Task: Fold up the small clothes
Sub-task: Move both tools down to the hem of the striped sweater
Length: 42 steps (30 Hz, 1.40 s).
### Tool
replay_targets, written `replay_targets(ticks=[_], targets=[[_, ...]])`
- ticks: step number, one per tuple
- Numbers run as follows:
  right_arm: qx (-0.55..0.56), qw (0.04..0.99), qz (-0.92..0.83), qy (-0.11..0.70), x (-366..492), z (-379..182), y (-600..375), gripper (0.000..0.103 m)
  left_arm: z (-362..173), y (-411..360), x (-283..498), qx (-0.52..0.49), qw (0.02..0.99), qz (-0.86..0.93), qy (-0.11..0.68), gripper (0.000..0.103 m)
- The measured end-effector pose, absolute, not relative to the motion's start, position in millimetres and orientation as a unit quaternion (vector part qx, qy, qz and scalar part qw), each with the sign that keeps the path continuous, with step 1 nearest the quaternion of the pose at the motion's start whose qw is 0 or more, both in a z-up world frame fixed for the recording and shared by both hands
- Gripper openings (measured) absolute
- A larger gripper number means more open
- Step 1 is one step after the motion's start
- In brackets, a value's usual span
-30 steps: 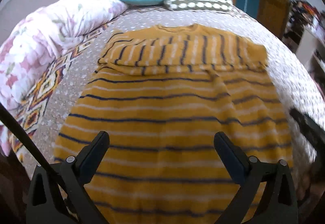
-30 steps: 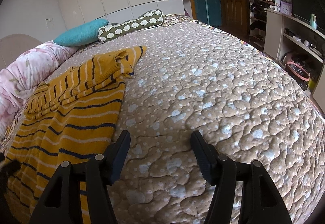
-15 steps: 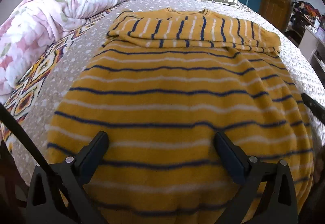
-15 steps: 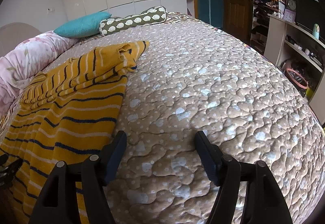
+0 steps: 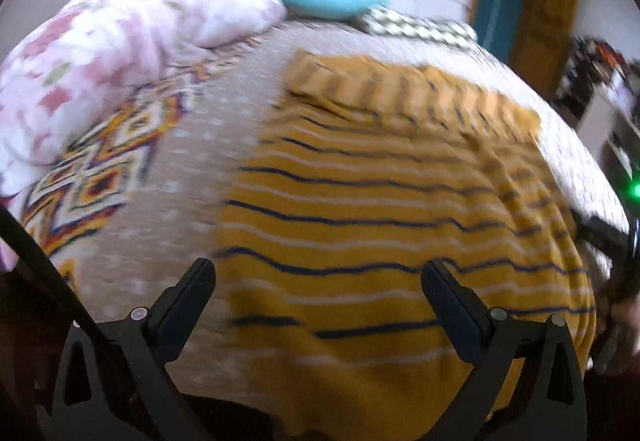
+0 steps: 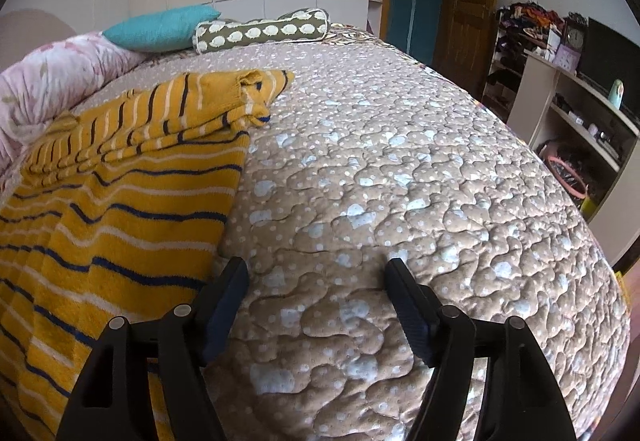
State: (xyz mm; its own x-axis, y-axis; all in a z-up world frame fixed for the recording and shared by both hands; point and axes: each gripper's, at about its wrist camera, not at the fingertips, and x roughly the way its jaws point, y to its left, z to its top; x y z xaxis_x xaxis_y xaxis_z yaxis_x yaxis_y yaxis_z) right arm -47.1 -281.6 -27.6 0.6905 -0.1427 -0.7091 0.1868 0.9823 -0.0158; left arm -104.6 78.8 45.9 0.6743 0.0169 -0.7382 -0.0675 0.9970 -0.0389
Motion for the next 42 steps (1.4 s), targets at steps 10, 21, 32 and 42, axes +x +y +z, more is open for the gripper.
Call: replay_targets(ticks=[10, 21, 32, 42], targets=[[0.078, 0.909, -0.058, 0.406, -81.5, -15.6, -310.8, 0.079, 45.3, 168.9, -91.6, -0.162, 0.905, 0.035, 0.392, 0.103], [0.084, 0.904, 0.050, 0.416, -121.2, -17.5, -277.1, 0.068, 19.6, 150.8, -72.7, -0.195, 0.883, -0.083, 0.418, 0.089], [0.272, 0.847, 0.222, 0.399, -111.6, -32.6, -252.4, 0.066, 18.3, 118.0, -89.7, -0.205, 0.864, -0.129, 0.441, 0.072], [0.290, 0.828, 0.268, 0.398, -122.5, -37.3, -244.5, 0.057, 15.3, 126.7, -90.1, -0.250, 0.841, -0.134, 0.461, 0.055]])
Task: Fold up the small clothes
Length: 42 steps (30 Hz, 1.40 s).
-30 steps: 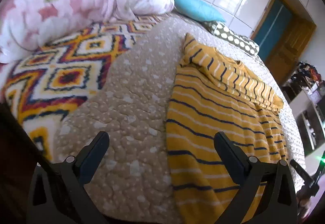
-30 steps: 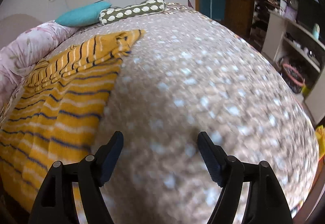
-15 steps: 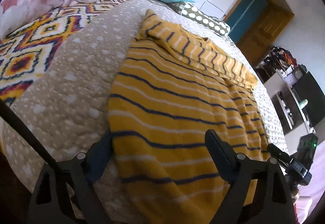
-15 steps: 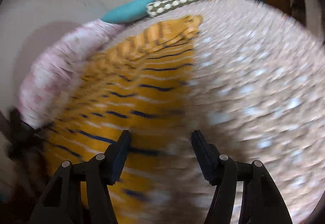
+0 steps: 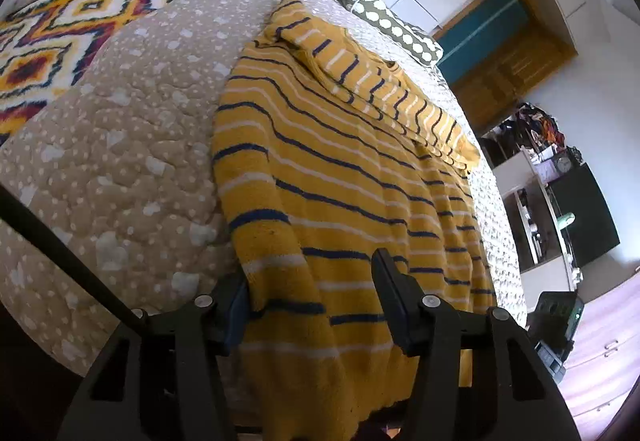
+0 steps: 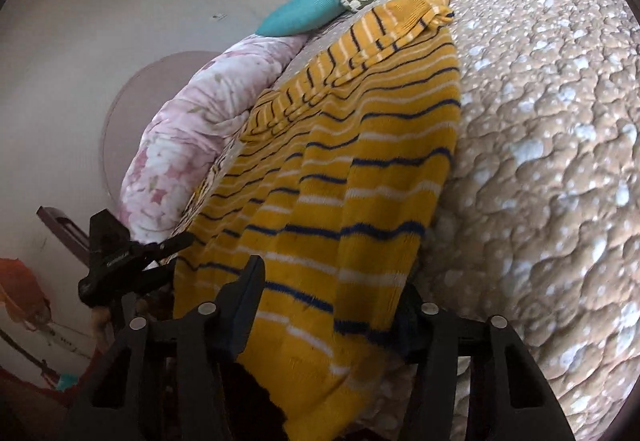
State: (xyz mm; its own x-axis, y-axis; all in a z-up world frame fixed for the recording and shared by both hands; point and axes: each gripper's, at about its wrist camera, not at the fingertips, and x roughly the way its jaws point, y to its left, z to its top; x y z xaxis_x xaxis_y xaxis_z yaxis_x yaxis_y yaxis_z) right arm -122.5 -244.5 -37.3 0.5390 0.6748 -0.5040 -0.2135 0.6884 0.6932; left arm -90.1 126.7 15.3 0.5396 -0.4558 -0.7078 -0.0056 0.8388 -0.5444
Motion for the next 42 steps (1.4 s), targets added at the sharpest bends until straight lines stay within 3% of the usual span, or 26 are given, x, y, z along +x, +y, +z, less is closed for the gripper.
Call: replay_targets(ticks=[1, 5, 9, 10, 11, 13, 18, 22, 30, 37, 39, 42], targets=[[0.290, 0.827, 0.269, 0.399, -122.7, -37.4, -246.0, 0.056, 15.5, 123.9, -91.0, -0.246, 0.844, -0.129, 0.460, 0.056], [0.292, 0.827, 0.269, 0.398, -125.2, -38.0, -247.7, 0.056, 15.8, 111.1, -91.6, -0.230, 0.849, -0.139, 0.456, 0.079], [0.286, 0.830, 0.264, 0.399, -124.9, -37.7, -244.6, 0.056, 17.1, 100.6, -93.0, -0.205, 0.855, -0.140, 0.455, 0.081], [0.287, 0.829, 0.265, 0.400, -124.8, -37.7, -245.0, 0.056, 17.5, 102.1, -93.2, -0.210, 0.855, -0.141, 0.453, 0.071], [0.288, 0.828, 0.265, 0.401, -124.9, -37.7, -244.6, 0.056, 17.1, 105.3, -92.2, -0.222, 0.849, -0.146, 0.456, 0.044], [0.288, 0.826, 0.265, 0.405, -125.1, -37.3, -243.3, 0.054, 15.2, 115.2, -88.9, -0.242, 0.840, -0.132, 0.468, 0.017], [0.288, 0.819, 0.264, 0.420, -124.2, -39.0, -238.5, 0.042, 18.4, 132.0, -95.0, -0.253, 0.845, -0.113, 0.458, 0.011], [0.297, 0.813, 0.246, 0.436, -121.1, -43.3, -241.9, 0.014, 22.4, 140.2, -99.0, -0.258, 0.849, -0.115, 0.447, 0.010], [0.281, 0.817, 0.277, 0.419, -92.4, 6.4, -233.5, 0.011, 52.5, 147.2, -60.9, -0.295, 0.852, -0.142, 0.408, 0.010], [0.260, 0.849, 0.277, 0.368, 18.6, 69.2, -222.0, 0.011, 71.8, 167.5, 103.1, -0.354, 0.840, -0.079, 0.403, 0.011], [0.283, 0.849, 0.247, 0.372, 75.9, 64.3, -229.7, 0.014, 57.8, 177.7, 153.1, -0.380, 0.820, -0.061, 0.423, 0.011], [0.300, 0.851, 0.138, 0.408, 141.4, 39.0, -248.2, 0.026, 49.2, 187.4, 190.8, -0.396, 0.810, -0.028, 0.432, 0.011]])
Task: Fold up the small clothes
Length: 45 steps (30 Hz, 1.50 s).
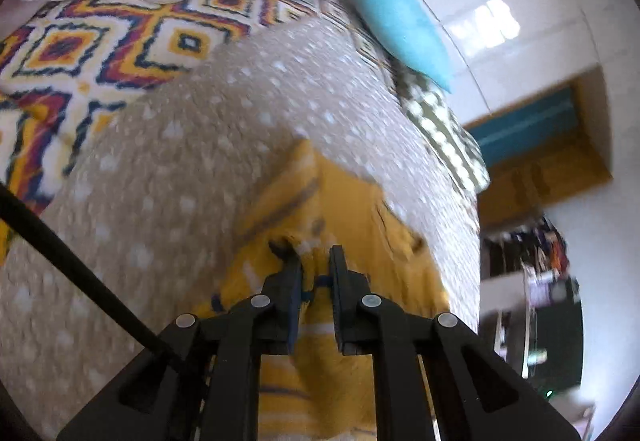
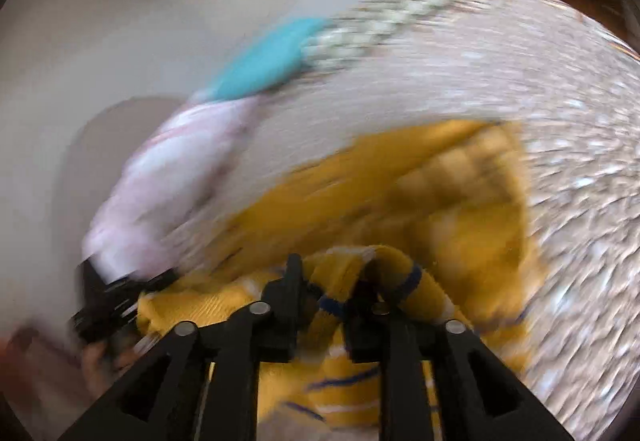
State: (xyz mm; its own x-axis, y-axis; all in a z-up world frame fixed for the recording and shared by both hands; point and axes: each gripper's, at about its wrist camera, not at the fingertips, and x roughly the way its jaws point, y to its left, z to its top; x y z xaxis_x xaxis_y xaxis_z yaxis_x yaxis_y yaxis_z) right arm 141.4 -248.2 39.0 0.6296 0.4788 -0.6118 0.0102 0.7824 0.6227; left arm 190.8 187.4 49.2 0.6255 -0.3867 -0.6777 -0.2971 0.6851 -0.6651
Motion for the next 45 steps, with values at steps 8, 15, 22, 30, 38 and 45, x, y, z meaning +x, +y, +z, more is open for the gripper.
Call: replay_targets(ticks=[8, 15, 22, 30, 38, 45], targets=[[0.262, 0.869, 0.078, 0.413, 173.1, 20.5, -272.3, 0.042, 65.3, 181.6, 187.9, -0.302, 0.863, -0.012, 0.404, 0.061], [0.192, 0.913, 0.066, 0.353, 151.6, 54.5, -276.5, 0.051, 67.7, 146.3, 181.3, -0.220, 0.885, -0.066, 0.405, 0.065], [0.077, 0.887, 0.162, 0.426, 194.6, 31.4, -197.8, 0.047, 30.6, 112.6, 237.5, -0.103, 0.879, -0.001, 0.467, 0.067], [0.134, 0.888, 0.013, 0.439, 249.3, 13.9, -251.9, 0.045, 25.2, 211.6, 257.0, -0.180, 0.856, 0.140, 0.463, 0.069], [0.169, 0.904, 0.054, 0.389, 167.1, 54.0, -310.3, 0.066, 37.1, 241.7, 179.5, -0.252, 0.860, 0.037, 0.441, 0.077], [0.247, 0.872, 0.117, 0.406, 57.2, 21.0, -326.6, 0.068, 31.6, 215.2, 95.6, -0.311, 0.847, -0.075, 0.425, 0.081]])
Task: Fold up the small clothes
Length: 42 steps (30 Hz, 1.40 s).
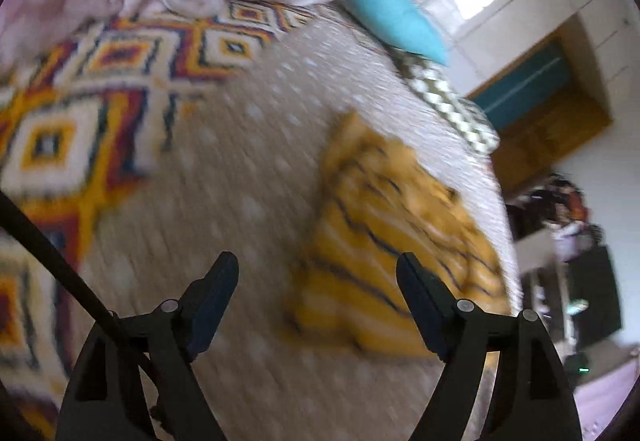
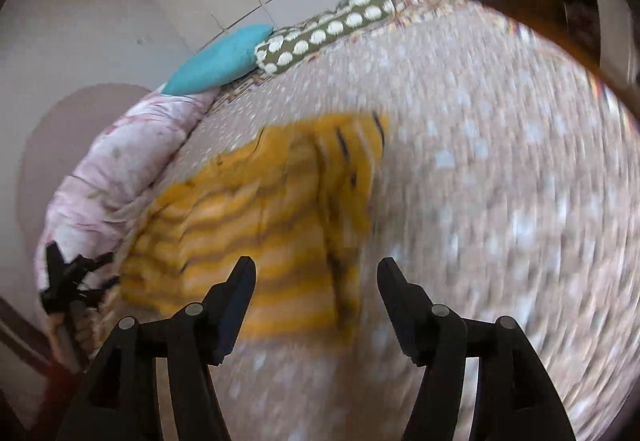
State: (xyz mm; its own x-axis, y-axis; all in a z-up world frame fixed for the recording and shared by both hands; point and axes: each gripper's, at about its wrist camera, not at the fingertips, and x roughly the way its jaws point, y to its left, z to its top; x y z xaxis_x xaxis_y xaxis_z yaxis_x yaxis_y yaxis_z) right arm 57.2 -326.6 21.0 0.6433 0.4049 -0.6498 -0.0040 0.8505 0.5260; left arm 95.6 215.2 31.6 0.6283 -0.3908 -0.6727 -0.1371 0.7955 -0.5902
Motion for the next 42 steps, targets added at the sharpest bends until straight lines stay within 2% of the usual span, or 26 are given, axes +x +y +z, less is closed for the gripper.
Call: replay_targets(ticks=[3, 7, 18, 19, 20, 22, 24, 31, 33, 34, 35, 37, 38, 42], targets=[[0.289, 0.855, 0.140, 0.408, 22.5, 0.0, -319.4, 0.068, 27.5, 191.8, 67.5, -0.318, 0.844, -0.120, 0.415, 0.084], [0.310, 0.838, 0.162, 0.419, 16.9, -21.6, -297.2, 0.068, 6.8, 164.6, 61.9, -0.315, 0.827, -0.148, 0.441, 0.088], [0.352, 0.842, 0.104, 0.396, 104.1, -29.0, -281.5, 0.070, -11.3, 169.5, 139.4, -0.370, 0.824, -0.074, 0.422, 0.090], [0.356, 0.842, 0.098, 0.395, 109.2, -29.1, -282.1, 0.059, -10.4, 170.4, 143.1, -0.366, 0.825, -0.064, 0.427, 0.071], [0.357, 0.840, 0.087, 0.398, 115.1, -29.3, -283.1, 0.033, -9.2, 169.1, 149.1, -0.350, 0.827, -0.052, 0.437, 0.031], [0.379, 0.823, 0.094, 0.412, 123.6, -34.1, -289.8, 0.022, -5.7, 172.3, 149.6, -0.344, 0.823, -0.057, 0.449, 0.019], [0.411, 0.808, 0.112, 0.407, 118.9, -32.3, -303.2, 0.019, 2.9, 178.2, 137.9, -0.341, 0.826, -0.063, 0.445, 0.016], [0.398, 0.811, 0.155, 0.401, 73.6, -15.9, -316.3, 0.017, 19.0, 179.7, 84.9, -0.338, 0.821, -0.084, 0.452, 0.016], [0.393, 0.811, 0.156, 0.405, 61.2, -19.3, -319.7, 0.018, 10.8, 180.6, 73.9, -0.339, 0.815, -0.080, 0.463, 0.022], [0.387, 0.813, 0.152, 0.408, 57.1, -22.1, -321.7, 0.022, 6.6, 183.8, 68.4, -0.342, 0.813, -0.070, 0.466, 0.022], [0.381, 0.816, 0.141, 0.412, 53.5, -25.2, -325.5, 0.030, 4.4, 187.1, 63.7, -0.343, 0.812, -0.064, 0.467, 0.024], [0.394, 0.815, 0.121, 0.407, 41.7, -30.8, -340.9, 0.036, 5.7, 194.6, 51.7, -0.344, 0.815, -0.057, 0.464, 0.029], [0.406, 0.815, 0.115, 0.398, 34.2, -29.8, -349.8, 0.037, 10.0, 197.8, 43.9, -0.338, 0.821, -0.051, 0.457, 0.031], [0.391, 0.853, 0.067, 0.340, 6.0, -2.2, -377.4, 0.039, 35.2, 197.1, 13.4, -0.273, 0.862, -0.014, 0.427, 0.059]])
